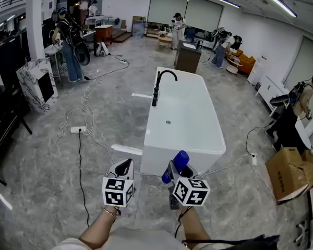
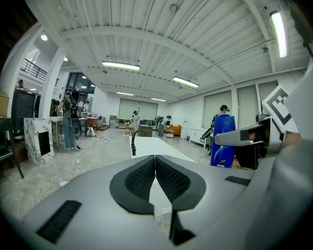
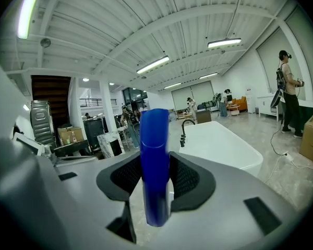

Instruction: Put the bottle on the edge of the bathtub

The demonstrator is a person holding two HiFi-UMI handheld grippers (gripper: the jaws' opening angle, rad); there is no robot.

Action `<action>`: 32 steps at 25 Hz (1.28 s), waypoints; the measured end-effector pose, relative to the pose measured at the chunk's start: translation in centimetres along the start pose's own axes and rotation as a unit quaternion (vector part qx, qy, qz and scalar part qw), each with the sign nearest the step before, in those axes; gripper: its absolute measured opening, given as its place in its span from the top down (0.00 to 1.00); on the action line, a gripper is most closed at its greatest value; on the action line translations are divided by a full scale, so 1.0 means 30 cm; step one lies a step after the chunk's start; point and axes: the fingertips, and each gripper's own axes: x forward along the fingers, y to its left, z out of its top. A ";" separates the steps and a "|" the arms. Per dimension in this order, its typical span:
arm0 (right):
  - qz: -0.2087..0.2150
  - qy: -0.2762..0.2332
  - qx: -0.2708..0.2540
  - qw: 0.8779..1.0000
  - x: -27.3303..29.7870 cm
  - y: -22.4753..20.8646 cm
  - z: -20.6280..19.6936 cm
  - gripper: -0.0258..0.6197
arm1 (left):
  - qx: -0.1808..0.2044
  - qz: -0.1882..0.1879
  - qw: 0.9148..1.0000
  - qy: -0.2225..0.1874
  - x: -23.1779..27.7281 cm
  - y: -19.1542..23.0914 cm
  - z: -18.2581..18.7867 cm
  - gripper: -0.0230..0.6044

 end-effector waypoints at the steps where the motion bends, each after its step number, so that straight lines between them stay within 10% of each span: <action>1: 0.001 0.000 0.000 1.000 0.013 -0.009 0.006 0.69 | 0.000 0.001 1.000 0.000 0.014 0.001 0.003 0.94; 32: -0.012 0.030 0.025 0.999 0.121 -0.157 -0.045 0.69 | -0.008 0.015 0.999 0.027 0.189 0.009 -0.036 0.94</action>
